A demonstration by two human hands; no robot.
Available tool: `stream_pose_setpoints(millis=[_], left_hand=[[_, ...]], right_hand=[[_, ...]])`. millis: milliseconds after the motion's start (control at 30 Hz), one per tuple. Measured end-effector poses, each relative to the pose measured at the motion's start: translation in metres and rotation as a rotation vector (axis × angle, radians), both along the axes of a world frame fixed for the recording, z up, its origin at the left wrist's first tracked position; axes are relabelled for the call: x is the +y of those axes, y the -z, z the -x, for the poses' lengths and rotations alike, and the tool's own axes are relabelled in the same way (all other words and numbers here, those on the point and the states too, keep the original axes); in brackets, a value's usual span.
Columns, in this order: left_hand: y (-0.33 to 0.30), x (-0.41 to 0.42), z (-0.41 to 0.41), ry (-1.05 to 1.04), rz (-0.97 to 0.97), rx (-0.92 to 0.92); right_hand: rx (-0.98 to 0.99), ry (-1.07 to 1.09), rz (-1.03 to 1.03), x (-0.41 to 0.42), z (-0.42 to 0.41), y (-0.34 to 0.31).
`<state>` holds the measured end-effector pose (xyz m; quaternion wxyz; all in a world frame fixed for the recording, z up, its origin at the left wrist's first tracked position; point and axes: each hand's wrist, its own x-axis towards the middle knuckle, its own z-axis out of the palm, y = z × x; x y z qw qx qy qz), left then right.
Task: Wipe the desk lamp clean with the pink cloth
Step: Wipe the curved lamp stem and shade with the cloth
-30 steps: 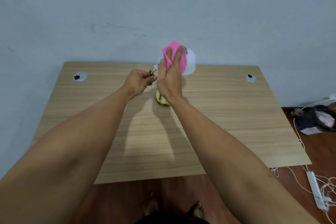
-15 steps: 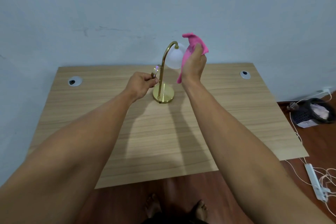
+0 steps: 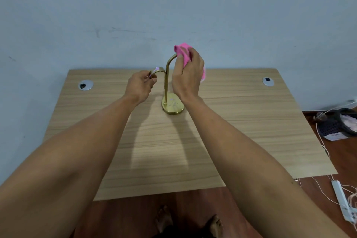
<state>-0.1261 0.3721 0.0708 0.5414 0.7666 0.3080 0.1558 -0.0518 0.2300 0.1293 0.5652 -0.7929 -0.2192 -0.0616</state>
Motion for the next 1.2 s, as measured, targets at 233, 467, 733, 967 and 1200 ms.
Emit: stream_pose_setpoints(millis=[233, 467, 733, 967, 1200], left_hand=[[0.007, 0.004, -0.002, -0.016, 0.046, -0.029], [0.006, 0.001, 0.0, -0.008, 0.018, -0.038], [0.005, 0.001, -0.002, -0.022, 0.022, -0.015], [0.008, 0.002, 0.001, -0.01, 0.048, -0.034], [0.003, -0.009, 0.008, -0.015, 0.106, -0.088]], right_hand=[[-0.26, -0.074, 0.067, 0.008, 0.013, 0.015], [0.004, 0.08, 0.146, 0.005, -0.016, -0.002], [-0.417, -0.021, 0.347, -0.012, -0.02, 0.006], [-0.651, -0.216, 0.453, -0.018, -0.017, 0.032], [-0.367, -0.349, 0.226, -0.015, 0.007, 0.05]])
